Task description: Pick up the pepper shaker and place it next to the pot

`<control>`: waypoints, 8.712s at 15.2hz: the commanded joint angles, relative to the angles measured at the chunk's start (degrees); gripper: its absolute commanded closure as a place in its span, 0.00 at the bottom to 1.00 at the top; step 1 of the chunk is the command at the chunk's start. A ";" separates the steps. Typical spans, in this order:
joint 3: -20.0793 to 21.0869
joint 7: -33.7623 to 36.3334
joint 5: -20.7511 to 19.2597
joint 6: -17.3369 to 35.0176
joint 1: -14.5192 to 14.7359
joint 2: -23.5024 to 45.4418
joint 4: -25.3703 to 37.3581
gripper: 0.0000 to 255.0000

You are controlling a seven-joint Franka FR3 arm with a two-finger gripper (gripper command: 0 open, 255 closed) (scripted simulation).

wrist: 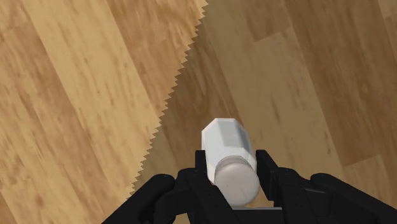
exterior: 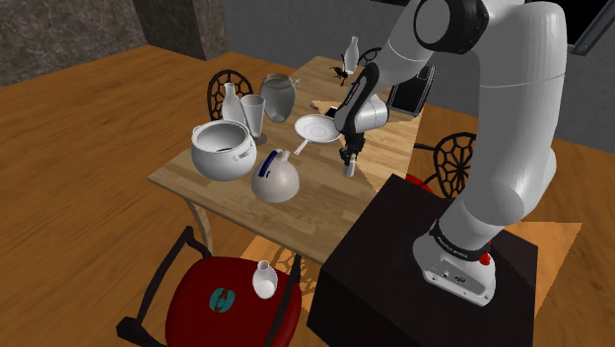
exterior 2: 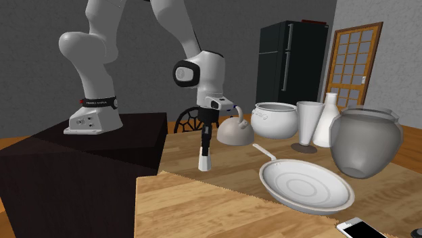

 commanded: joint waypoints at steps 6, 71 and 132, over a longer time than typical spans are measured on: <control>0.01 -0.01 0.00 0.01 -0.01 0.03 -0.02 1.00; 6.41 31.23 -8.20 -37.08 18.50 -16.89 19.96 1.00; 12.87 48.44 -6.65 -37.23 29.49 33.31 70.16 1.00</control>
